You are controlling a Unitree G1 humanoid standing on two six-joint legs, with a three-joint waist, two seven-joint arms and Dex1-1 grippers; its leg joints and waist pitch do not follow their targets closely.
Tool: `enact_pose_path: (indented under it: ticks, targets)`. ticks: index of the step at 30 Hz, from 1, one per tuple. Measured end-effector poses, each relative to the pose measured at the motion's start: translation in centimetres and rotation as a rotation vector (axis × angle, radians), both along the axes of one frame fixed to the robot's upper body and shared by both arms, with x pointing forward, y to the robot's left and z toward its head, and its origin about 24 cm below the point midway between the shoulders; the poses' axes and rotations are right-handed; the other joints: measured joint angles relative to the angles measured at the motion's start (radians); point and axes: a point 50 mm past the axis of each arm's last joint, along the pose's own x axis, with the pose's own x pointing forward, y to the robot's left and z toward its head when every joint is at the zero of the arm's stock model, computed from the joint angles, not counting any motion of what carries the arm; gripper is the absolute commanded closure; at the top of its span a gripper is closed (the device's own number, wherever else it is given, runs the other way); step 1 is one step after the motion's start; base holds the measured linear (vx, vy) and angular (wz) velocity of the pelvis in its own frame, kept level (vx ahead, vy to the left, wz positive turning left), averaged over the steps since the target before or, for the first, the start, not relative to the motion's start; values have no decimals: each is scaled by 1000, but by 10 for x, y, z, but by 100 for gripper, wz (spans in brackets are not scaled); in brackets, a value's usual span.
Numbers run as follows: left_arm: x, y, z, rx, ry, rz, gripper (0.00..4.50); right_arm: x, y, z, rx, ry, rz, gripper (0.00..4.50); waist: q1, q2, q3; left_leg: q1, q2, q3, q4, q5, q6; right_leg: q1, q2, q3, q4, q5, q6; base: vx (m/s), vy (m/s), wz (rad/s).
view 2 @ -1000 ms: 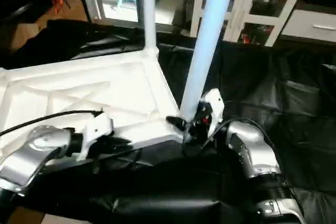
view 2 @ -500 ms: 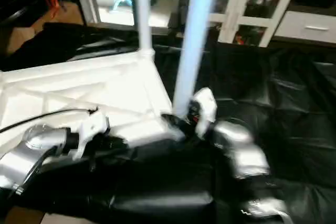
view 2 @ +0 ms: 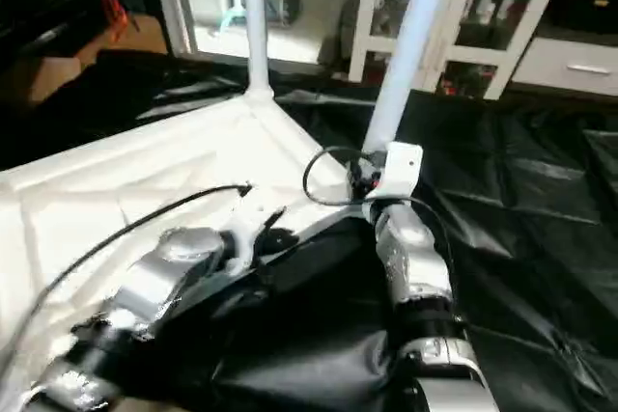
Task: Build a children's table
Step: Rotate leg to tighten
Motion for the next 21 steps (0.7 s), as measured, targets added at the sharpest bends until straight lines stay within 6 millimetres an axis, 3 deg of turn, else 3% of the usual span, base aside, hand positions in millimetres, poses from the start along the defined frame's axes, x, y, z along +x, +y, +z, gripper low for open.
enact_pose_path:
  ticks: [1,3,6,11,16,21]
  targets:
    - [-1,8,0,13,-21,-21,450,-1,0,1,-3,-8,53,151,-5,0,0,0,0,0,-1,0,0,-1,1,0,0,0,0,0,0,0]
    - [-3,29,2,30,-42,-56,450,-5,-1,1,47,-15,158,151,-12,4,3,-1,0,0,-4,1,-1,-3,1,0,0,0,0,0,0,0]
    - [-10,51,4,46,-34,-117,450,-9,-5,5,63,-40,329,107,-18,7,6,-8,0,0,-4,0,0,-10,1,0,0,-1,-1,0,0,0]
    - [-20,71,7,35,-13,-195,450,-21,-14,11,22,-56,577,60,-5,9,9,-20,0,0,-2,2,9,-21,1,-1,1,0,1,0,0,0]
    - [-22,81,7,31,-2,-232,450,-31,-18,10,35,-38,703,89,8,9,11,-21,0,0,-1,1,10,-22,1,-1,1,-1,-1,0,0,0]
    - [-22,84,6,23,10,-216,450,-33,-18,8,50,-30,714,133,4,9,11,-18,1,0,1,2,9,-21,1,0,6,-2,-3,0,0,0]
